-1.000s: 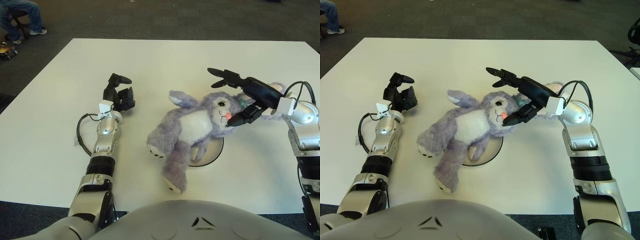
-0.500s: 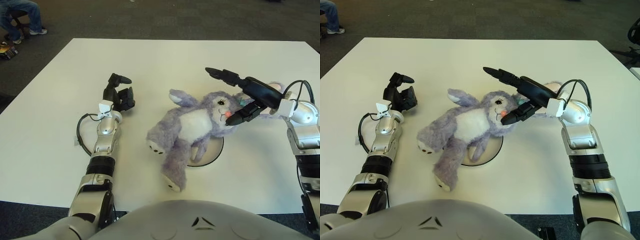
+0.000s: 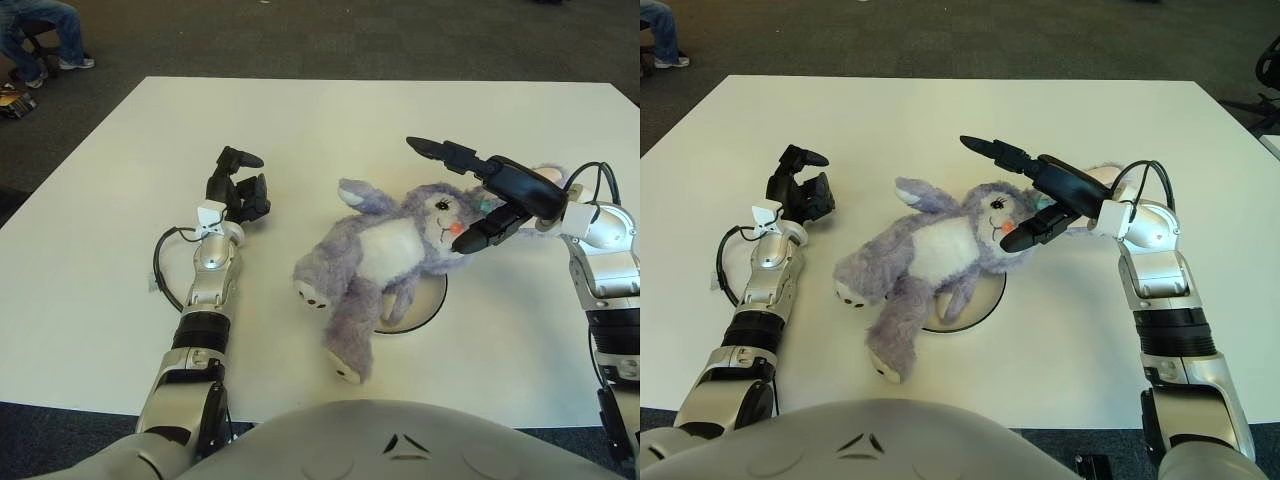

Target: Put the doll into the plate.

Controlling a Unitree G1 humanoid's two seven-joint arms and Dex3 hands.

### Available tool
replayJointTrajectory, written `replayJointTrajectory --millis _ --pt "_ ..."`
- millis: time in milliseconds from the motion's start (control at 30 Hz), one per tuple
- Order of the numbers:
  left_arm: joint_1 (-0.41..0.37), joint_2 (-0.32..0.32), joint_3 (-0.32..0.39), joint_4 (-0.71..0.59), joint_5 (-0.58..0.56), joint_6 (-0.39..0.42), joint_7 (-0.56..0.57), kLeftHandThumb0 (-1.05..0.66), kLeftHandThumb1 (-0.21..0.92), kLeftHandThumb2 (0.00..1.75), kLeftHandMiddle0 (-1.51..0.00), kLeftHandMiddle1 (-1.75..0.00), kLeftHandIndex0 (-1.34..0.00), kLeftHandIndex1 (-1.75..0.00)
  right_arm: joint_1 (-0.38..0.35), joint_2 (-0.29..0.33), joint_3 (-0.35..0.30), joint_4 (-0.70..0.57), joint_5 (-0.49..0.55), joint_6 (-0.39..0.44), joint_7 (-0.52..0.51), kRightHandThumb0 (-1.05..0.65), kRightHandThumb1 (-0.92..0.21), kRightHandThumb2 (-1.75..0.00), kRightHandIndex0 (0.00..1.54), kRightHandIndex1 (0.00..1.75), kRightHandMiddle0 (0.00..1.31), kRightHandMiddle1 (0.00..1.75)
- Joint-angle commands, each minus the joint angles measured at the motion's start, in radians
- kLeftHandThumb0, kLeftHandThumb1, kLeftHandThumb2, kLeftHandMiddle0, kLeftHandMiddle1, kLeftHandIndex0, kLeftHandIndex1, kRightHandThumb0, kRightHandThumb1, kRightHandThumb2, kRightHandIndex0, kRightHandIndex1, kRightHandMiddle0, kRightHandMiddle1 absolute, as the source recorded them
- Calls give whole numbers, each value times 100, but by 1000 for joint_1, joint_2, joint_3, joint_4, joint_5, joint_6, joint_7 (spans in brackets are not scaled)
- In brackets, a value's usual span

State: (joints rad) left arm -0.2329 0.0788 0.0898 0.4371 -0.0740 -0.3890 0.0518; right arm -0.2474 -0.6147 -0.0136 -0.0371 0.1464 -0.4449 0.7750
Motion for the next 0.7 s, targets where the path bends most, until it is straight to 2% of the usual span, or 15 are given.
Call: replayJointTrajectory --millis 0,100,300,500,667 --pt "100 -66 -9 67 -5 -13 -2 -41 54 103 -120 -175 -43 -175 -6 4 -9 -15 9 10 -14 -93 -84 -24 0 0 0 0" --pt "100 -66 -9 68 -6 -14 -3 -41 54 103 -120 -175 -43 -175 7 -15 -27 -38 6 47 -21 -94 -83 -24 0 0 0 0" --pt "100 -66 -8 71 -6 -20 -3 -41 54 103 -121 -175 -43 -175 29 -44 -61 -115 -19 171 -53 -96 -82 -22 0 0 0 0" --pt "100 -66 -8 72 -7 -18 -4 -41 55 102 -121 -175 -43 -175 43 -54 -87 -150 -126 156 -128 -97 -82 -21 0 0 0 0" --pt "103 -64 -8 61 -6 -11 -3 -41 56 101 -119 -175 -42 -175 52 -78 -105 -100 -237 123 -187 -100 -83 -20 0 0 0 0"
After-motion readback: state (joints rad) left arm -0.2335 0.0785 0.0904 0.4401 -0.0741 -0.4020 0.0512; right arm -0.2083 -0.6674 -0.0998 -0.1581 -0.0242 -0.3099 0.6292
